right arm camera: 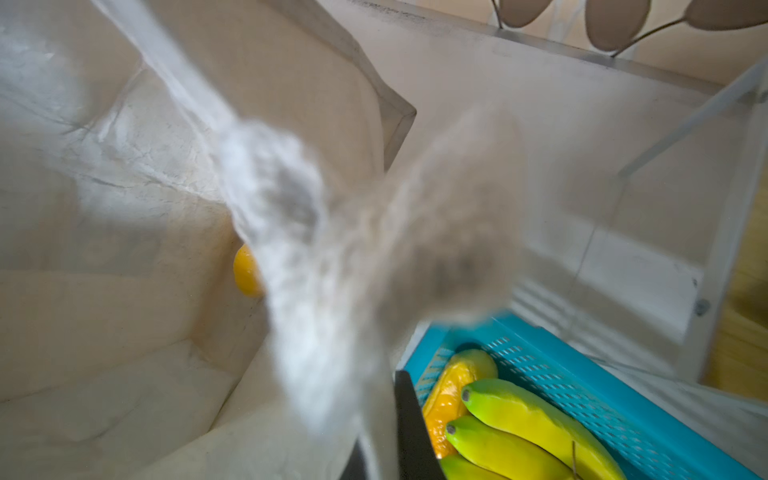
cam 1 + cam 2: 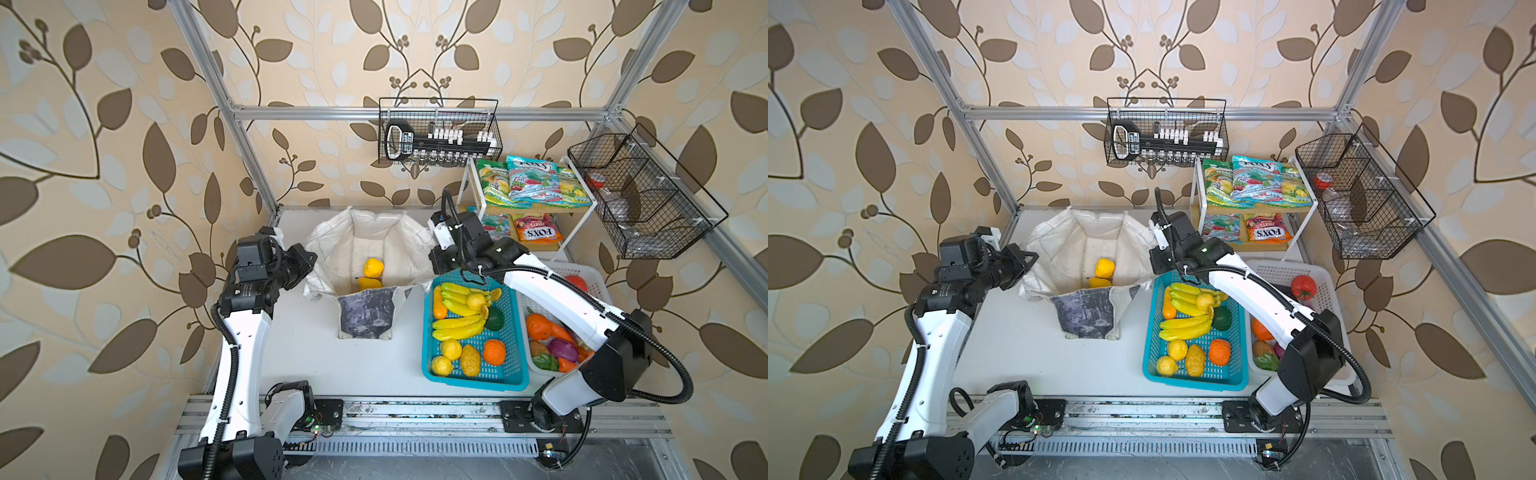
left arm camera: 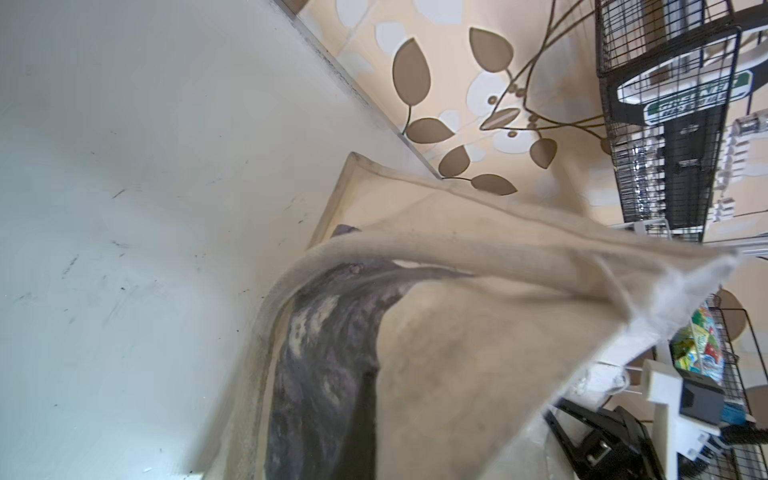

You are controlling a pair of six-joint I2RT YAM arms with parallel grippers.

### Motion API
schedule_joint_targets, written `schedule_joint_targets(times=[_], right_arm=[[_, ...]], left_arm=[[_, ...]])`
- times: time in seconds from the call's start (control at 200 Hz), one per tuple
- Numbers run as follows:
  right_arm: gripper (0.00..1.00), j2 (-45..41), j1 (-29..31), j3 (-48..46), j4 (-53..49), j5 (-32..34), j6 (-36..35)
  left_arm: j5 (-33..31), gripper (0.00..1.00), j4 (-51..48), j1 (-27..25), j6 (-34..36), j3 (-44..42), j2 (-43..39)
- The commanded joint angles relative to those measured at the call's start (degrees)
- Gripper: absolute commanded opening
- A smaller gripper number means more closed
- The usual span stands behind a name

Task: Place the food into the grocery bag and tie it
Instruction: 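Raise the right gripper out of the bag and move it toward the candy shelf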

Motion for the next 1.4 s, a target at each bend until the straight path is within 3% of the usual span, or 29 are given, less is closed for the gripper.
schedule_joint_targets(times=[0.0, 0.245, 0.575, 0.64, 0.74, 0.91, 0.93, 0.95, 0.955, 0.975, 1.23, 1.395], right_arm=[[0.00, -1.8, -2.6, 2.4, -4.6, -0.7, -2.4], [0.00, 1.7, 0.1, 4.1, -2.5, 0.1, -1.3], [0.00, 8.2, 3.1, 6.6, -2.3, 2.2, 0.3], [0.10, 8.1, 3.4, 7.8, -2.6, 3.2, 0.2], [0.42, 7.1, 4.1, 9.4, -3.0, 5.3, 0.0], [0.62, 2.6, 5.5, 11.8, -3.3, 10.8, -1.3], [0.67, 1.6, 5.6, 11.9, -3.1, 11.7, -1.5], [0.80, 0.5, 5.7, 11.9, -2.9, 12.9, -1.7], [0.89, -0.1, 5.7, 12.0, -2.8, 13.5, -1.6], [0.99, -1.2, 5.7, 12.0, -2.7, 14.6, -1.6], [1.00, -12.7, -2.7, 15.5, -2.9, 13.1, -1.8], [1.00, -15.7, -12.8, 19.1, -5.5, 5.7, -2.3]], left_arm=[[-4.2, 0.00, -0.3, 0.8, 2.6, 2.0, -1.0], [12.0, 0.00, 8.1, 0.6, -0.8, -3.5, 2.8], [11.8, 0.00, 7.6, 0.5, 1.5, -5.2, 4.3], [11.8, 0.00, 7.9, 0.4, 1.7, -5.5, 4.2], [11.6, 0.00, 8.0, 0.5, 2.1, -5.7, 4.5], [13.2, 0.00, 8.9, 0.5, 1.7, -7.2, 4.6], [13.2, 0.00, 9.0, 0.5, 1.7, -7.3, 4.6], [13.1, 0.00, 9.0, 0.6, 1.7, -7.4, 4.6], [13.1, 0.00, 9.0, 0.6, 1.7, -7.4, 4.6], [12.9, 0.00, 8.9, 0.6, 1.8, -7.5, 4.4], [12.4, 0.00, 8.6, 0.6, 2.2, -9.0, 3.1], [12.6, 0.00, 8.7, 0.6, 2.2, -9.2, 2.7]])
